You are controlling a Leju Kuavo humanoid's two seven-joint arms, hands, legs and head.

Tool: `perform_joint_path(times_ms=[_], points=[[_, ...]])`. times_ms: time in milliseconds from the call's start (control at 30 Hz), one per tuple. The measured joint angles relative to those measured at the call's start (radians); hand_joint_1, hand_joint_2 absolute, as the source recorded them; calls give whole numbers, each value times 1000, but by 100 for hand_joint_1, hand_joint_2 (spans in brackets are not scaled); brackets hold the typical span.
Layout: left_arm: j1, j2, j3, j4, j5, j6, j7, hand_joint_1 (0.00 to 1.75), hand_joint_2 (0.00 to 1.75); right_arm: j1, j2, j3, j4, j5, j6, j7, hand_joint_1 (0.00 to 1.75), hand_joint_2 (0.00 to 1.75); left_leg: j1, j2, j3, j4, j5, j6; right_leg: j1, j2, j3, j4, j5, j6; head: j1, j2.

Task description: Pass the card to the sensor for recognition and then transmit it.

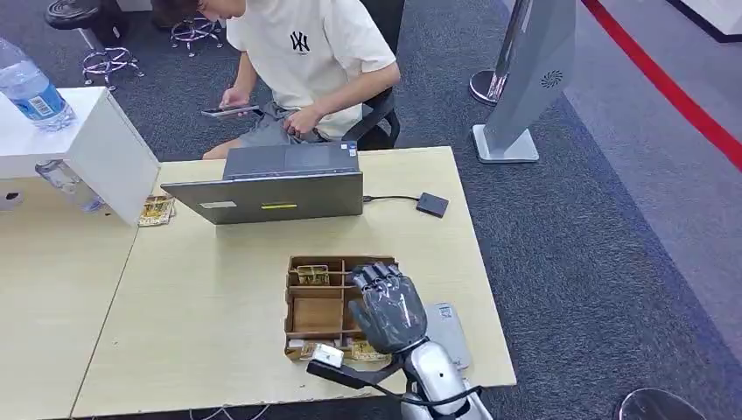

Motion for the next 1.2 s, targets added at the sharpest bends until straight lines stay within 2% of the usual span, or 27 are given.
perform_joint_path(times_ms=[33,100,133,167,200,367,933,1200], points=[[0,0,0,0,0,0,0,0,0,-2,0,-3,3,0,0,0,93,175,0,0,0,0,0,0,0,0,0,0,0,0,0,0],[0,0,0,0,-1,0,0,0,0,-5,0,-6,9,0,0,3,117,175,0,0,0,0,0,0,0,0,0,0,0,0,0,0],[0,0,0,0,-2,0,0,0,0,-6,0,-8,13,0,0,6,120,175,0,0,0,0,0,0,0,0,0,0,0,0,0,0],[0,0,0,0,-2,0,0,0,0,-7,0,-10,16,0,0,7,140,175,0,0,0,0,0,0,0,0,0,0,0,0,0,0],[0,0,0,0,-3,0,0,0,0,-9,0,-13,19,0,0,7,148,175,0,0,0,0,0,0,0,0,0,0,0,0,0,0],[0,0,0,0,-8,0,0,0,0,-15,0,-23,28,0,0,8,162,175,0,0,0,0,0,0,0,0,0,0,0,0,0,0],[0,0,0,0,-10,0,-1,0,0,-22,0,-38,28,-18,-1,-4,168,175,0,0,0,0,0,0,0,0,0,0,0,0,0,0],[0,0,2,0,-7,0,-1,0,0,-6,3,-59,-10,-110,-1,-88,166,175,0,0,0,0,0,0,0,0,0,0,0,0,0,0]])
